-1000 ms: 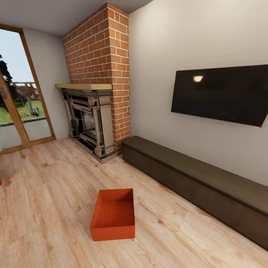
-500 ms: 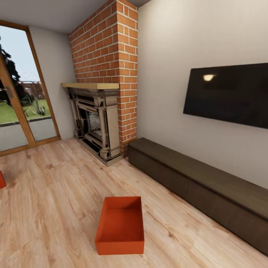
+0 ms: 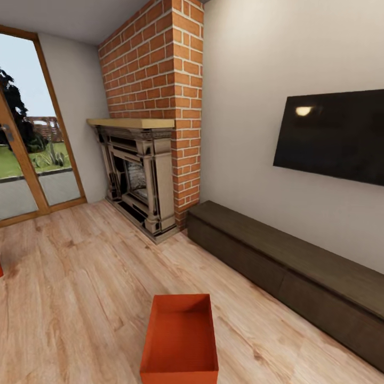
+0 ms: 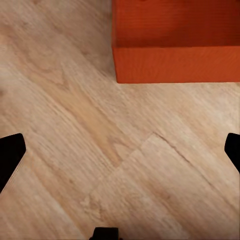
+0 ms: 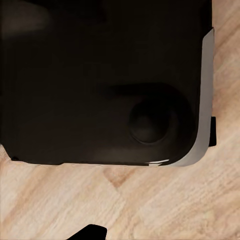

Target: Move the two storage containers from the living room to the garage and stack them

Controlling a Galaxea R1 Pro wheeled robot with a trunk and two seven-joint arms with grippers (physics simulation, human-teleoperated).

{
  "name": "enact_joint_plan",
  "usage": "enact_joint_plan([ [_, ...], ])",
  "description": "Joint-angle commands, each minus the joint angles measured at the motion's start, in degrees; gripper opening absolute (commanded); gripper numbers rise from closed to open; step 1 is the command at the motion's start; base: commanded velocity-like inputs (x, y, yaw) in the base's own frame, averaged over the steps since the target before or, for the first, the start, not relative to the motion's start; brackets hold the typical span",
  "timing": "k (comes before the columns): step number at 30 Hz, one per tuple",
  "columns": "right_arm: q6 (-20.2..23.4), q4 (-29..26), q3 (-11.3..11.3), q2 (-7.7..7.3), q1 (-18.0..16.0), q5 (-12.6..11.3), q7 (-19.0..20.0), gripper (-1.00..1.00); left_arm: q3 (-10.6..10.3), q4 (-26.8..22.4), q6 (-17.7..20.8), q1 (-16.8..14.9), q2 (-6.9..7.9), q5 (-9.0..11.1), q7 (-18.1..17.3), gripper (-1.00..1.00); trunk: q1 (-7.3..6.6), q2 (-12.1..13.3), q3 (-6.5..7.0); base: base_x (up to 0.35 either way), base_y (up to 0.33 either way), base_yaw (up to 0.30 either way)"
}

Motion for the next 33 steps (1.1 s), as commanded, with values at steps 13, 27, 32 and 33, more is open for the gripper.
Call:
enact_joint_plan([
  [13,-0.15,0.15,-0.22,0.04,-0.03,-0.23,0.22,1.00,-0.50,0.05,-0.26,0.04,0.00,0.59,0.14,1.00,0.02,-0.03,-0.06,0.203,0.143,0.000],
  [27,-0.15,-0.26,-0.26,0.02,-0.03,-0.48,0.39,1.00,-0.50,0.00,-0.23,0.05,0.07,0.57,-0.65,1.00,0.02,-0.03,-0.06,0.231,0.150,0.000],
  [32,-0.15,-1.04,-0.33,-0.01,-0.19,-0.47,0.65,1.00,-0.50,-0.04,0.08,0.01,0.14,0.58,-2.76,1.00,0.02,-0.03,-0.06,0.073,0.025,0.000],
  [33,-0.13,-1.33,-0.36,-0.05,-0.26,-0.49,0.66,1.00,-0.50,-0.06,0.14,0.00,0.15,0.58,-2.98,1.00,0.02,-0.03,-0.06,0.030,0.010,0.000],
])
